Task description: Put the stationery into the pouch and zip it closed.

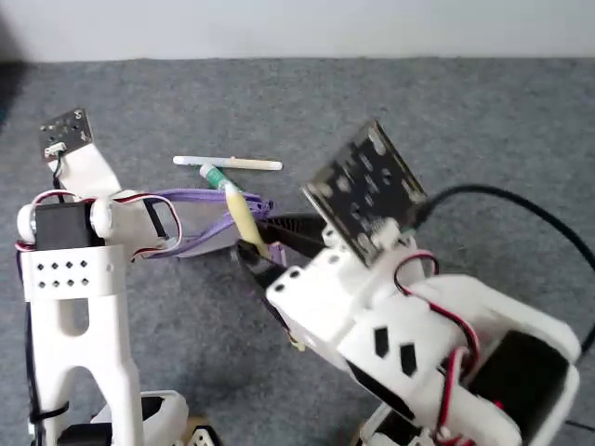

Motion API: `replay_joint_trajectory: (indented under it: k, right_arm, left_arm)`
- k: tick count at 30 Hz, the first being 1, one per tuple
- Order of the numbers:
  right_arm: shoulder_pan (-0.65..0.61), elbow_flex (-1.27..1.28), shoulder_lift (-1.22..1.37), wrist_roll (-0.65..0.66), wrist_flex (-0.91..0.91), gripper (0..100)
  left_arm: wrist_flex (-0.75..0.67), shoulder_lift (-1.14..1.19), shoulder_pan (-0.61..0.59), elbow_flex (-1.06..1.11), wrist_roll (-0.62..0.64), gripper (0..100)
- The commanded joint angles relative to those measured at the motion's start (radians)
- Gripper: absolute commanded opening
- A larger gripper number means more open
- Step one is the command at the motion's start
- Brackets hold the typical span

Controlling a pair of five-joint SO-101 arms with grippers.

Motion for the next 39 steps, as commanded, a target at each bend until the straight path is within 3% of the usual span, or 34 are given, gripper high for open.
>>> replay_joint_trajectory:
  k: [1,10,17,26,32,39]
  right_arm:
    - [0.016,0.149,-0.082,0.052,-0.219,0.8]
    - [0.025,0.466,-0.061,0.084,-0.892,0.8]
    - [0.028,0.646,-0.005,0.187,-1.216,0.8]
    - [0.059,0.856,-0.039,0.236,-1.228,2.3]
    - [0.061,0.865,-0.104,0.282,-1.072,20.7]
    - [0.165,0.730,-0.099,0.193,-1.053,11.0]
  left_arm:
    - [0.017,0.000,0.009,-0.050,0.011,1]
    - [0.017,0.000,0.006,-0.048,0.011,1]
    - [0.017,0.000,0.003,-0.050,0.011,1]
    - [0.017,0.000,0.002,-0.051,0.011,1]
    - [0.017,0.000,0.002,-0.051,0.011,1]
    - [0.017,0.000,0.002,-0.051,0.011,1]
